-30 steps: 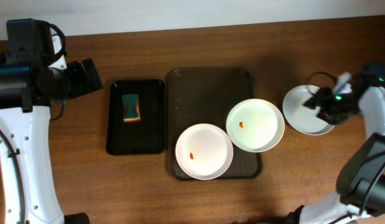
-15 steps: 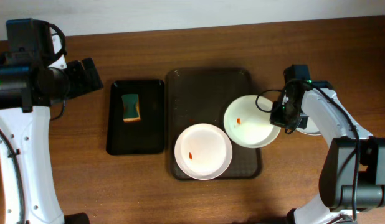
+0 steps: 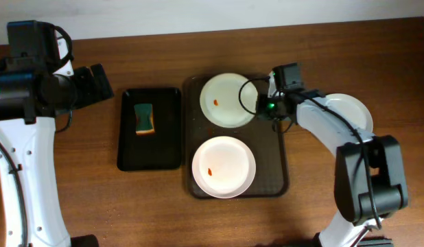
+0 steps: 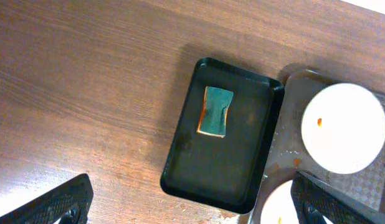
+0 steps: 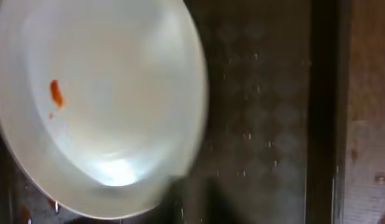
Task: Clean dirty plates on tray and stack at the side
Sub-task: 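Drag the right-side plate up the tray with the right gripper, then grasp the sponge from the black tray with the left gripper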
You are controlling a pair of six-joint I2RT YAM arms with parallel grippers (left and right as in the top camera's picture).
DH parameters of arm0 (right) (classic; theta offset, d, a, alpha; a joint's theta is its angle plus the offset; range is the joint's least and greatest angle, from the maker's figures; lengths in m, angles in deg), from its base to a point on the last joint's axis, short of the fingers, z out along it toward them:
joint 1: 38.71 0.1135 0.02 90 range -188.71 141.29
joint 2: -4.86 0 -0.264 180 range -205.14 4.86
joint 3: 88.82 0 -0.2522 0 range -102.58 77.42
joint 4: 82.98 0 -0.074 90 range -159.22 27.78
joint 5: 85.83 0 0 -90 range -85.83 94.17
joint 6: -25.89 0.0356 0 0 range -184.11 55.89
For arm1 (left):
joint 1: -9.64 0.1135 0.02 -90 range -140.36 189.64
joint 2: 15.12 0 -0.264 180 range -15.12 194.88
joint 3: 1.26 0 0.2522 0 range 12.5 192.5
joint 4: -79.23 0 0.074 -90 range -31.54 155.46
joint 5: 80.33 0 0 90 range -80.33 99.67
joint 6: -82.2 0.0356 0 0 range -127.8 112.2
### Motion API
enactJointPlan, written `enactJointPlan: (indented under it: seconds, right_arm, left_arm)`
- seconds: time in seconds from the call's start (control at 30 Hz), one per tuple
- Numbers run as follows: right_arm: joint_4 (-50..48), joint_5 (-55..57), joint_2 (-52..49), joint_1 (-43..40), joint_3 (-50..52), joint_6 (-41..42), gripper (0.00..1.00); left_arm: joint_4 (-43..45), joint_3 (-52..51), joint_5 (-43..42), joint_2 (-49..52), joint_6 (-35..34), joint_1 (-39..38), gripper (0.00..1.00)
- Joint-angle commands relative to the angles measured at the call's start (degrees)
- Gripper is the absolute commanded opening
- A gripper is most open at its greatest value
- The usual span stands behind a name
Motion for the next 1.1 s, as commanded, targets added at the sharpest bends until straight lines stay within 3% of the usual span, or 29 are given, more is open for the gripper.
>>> enactJointPlan:
  seconds: [0.0,0.07,0.2,0.33,0.43,0.67,0.8,0.87,0.93,1.07]
  right_arm:
    - [-1.2,1.5,-0.2,-1.1,-1.7,0.1,0.29]
    - [2.1,-3.7,-0.1,-3.4,-3.9,-6.1,0.29]
    - [8.4,-11.0,-0.1,-4.4,-6.9,-10.1,0.29]
    - [25.4,-10.2,-0.1,-4.5,-15.8,-12.9,0.29]
    - [32.8,-8.2,-0.1,-4.5,-22.6,-12.9,0.31]
    - [32.3,-7.7,-0.2,-4.5,-22.8,-12.9,0.35]
    - [32.3,-7.7,-0.2,-4.5,-22.8,-12.9,0.36]
    - [32.3,-7.7,-0.2,-4.5,-22.8,-12.9,0.37]
    - [32.3,-7.7,-0.2,-4.5,-22.7,-12.9,0.37]
    - [32.3,-7.7,-0.2,-4.5,-22.7,-12.9,0.38]
  left_arm:
    - [0.0,-0.1,-1.3,-0.8,0.5,0.3,1.00]
    - [0.2,-0.1,-3.9,-0.4,0.5,0.1,1.00]
    - [1.7,-0.1,-3.8,2.6,0.8,-2.3,1.00]
    - [3.1,-0.1,-3.8,8.4,0.8,-5.4,0.98]
    - [2.7,-0.1,-0.8,16.1,0.2,-7.1,0.86]
    - [3.0,-0.1,-0.6,40.8,-2.3,-7.1,0.57]
    - [7.4,-0.1,-1.2,46.4,-1.8,-7.1,0.28]
    - [10.0,-0.1,-1.3,47.3,-1.1,-7.3,0.21]
    - [10.1,-0.1,-1.3,47.4,-0.7,-7.4,0.00]
    - [5.6,0.8,-4.2,44.3,0.8,-7.5,0.00]
